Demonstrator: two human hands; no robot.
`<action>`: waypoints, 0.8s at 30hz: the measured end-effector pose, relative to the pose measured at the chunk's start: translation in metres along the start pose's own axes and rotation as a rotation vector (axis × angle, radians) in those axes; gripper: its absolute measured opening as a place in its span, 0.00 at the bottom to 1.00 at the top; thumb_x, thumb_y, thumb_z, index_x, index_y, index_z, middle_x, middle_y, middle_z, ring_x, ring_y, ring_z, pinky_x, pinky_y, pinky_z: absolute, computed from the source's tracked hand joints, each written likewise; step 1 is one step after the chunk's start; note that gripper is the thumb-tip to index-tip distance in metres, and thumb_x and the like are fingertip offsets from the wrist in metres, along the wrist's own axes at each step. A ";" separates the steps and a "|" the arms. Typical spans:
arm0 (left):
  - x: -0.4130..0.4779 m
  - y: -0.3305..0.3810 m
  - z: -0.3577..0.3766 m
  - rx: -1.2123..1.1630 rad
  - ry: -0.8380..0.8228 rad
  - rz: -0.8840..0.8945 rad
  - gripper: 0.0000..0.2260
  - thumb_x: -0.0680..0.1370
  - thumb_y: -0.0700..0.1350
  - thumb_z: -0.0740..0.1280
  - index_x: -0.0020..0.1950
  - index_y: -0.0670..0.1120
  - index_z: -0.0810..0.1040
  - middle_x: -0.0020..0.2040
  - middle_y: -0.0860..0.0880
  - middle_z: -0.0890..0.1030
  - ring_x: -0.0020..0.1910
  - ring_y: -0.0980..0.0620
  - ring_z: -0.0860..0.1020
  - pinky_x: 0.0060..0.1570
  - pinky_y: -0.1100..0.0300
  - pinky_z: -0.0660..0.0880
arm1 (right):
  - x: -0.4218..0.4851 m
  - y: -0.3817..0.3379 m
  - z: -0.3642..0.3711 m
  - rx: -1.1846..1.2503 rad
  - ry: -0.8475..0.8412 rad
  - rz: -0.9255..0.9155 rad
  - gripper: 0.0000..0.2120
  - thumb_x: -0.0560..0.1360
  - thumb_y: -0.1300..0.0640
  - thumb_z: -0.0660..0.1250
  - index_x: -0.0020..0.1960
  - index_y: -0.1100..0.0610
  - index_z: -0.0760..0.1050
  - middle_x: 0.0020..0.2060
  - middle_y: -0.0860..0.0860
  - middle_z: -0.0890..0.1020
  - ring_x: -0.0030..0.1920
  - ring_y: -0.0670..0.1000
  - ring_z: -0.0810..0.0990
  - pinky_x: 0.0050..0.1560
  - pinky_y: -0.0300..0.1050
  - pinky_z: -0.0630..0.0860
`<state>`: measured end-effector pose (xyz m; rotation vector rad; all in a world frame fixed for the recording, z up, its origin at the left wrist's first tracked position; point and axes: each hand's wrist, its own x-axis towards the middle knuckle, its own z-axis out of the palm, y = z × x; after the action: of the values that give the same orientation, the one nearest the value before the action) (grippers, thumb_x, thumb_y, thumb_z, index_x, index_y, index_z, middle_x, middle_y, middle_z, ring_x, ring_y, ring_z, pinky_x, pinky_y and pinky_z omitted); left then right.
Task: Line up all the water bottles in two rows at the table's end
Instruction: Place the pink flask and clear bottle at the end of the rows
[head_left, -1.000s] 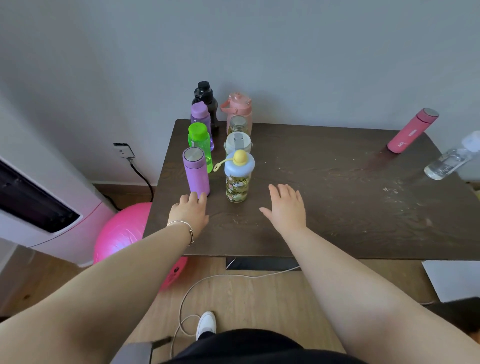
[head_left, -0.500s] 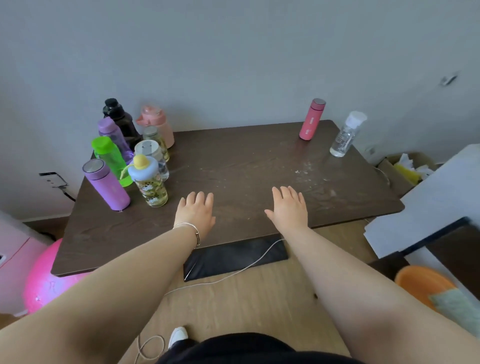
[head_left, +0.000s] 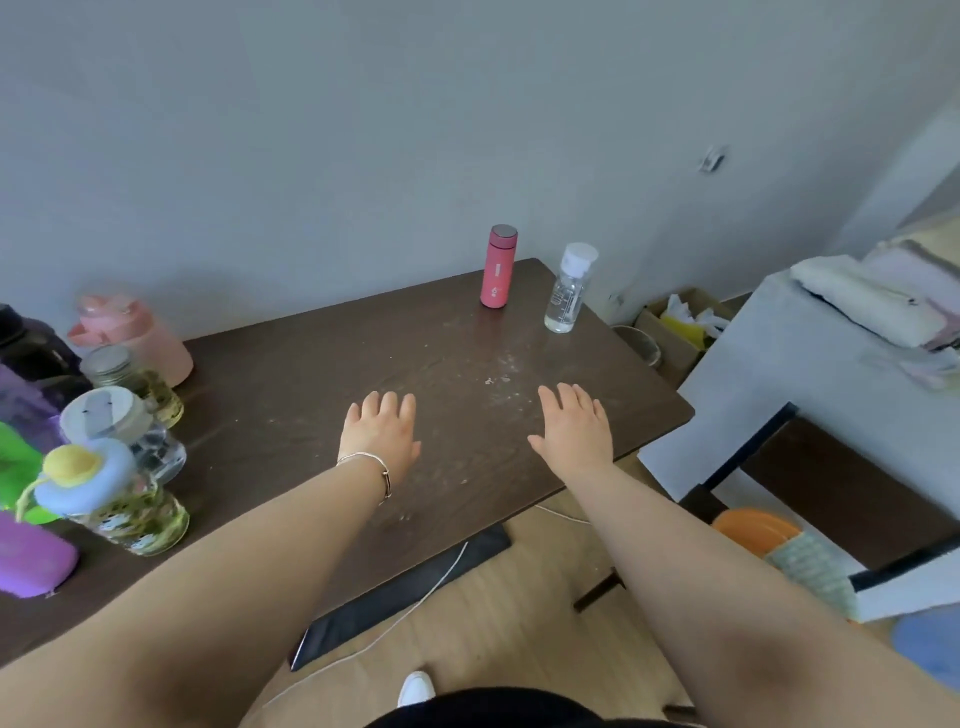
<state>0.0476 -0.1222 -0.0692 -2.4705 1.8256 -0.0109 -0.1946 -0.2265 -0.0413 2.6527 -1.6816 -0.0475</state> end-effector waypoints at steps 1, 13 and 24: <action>0.015 -0.001 -0.004 -0.001 0.004 0.014 0.29 0.77 0.59 0.62 0.73 0.47 0.59 0.65 0.47 0.69 0.69 0.43 0.64 0.66 0.49 0.63 | 0.011 0.005 -0.005 -0.006 0.012 0.023 0.35 0.78 0.41 0.66 0.79 0.51 0.55 0.78 0.55 0.61 0.78 0.57 0.56 0.77 0.57 0.56; 0.159 0.007 -0.043 0.028 0.052 0.128 0.28 0.77 0.58 0.62 0.72 0.46 0.61 0.65 0.46 0.69 0.69 0.41 0.63 0.67 0.48 0.63 | 0.110 0.052 -0.035 0.022 0.106 0.226 0.38 0.77 0.40 0.66 0.79 0.54 0.55 0.77 0.56 0.62 0.78 0.57 0.57 0.77 0.55 0.57; 0.289 0.052 -0.044 -0.011 0.062 0.082 0.32 0.78 0.59 0.61 0.75 0.45 0.56 0.71 0.45 0.66 0.74 0.41 0.59 0.71 0.48 0.60 | 0.265 0.108 -0.031 0.150 0.180 0.203 0.41 0.74 0.37 0.69 0.77 0.57 0.56 0.73 0.58 0.67 0.74 0.59 0.65 0.74 0.54 0.62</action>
<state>0.0808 -0.4161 -0.0390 -2.4270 1.9556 -0.0743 -0.1786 -0.5123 -0.0148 2.4760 -1.9501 0.3193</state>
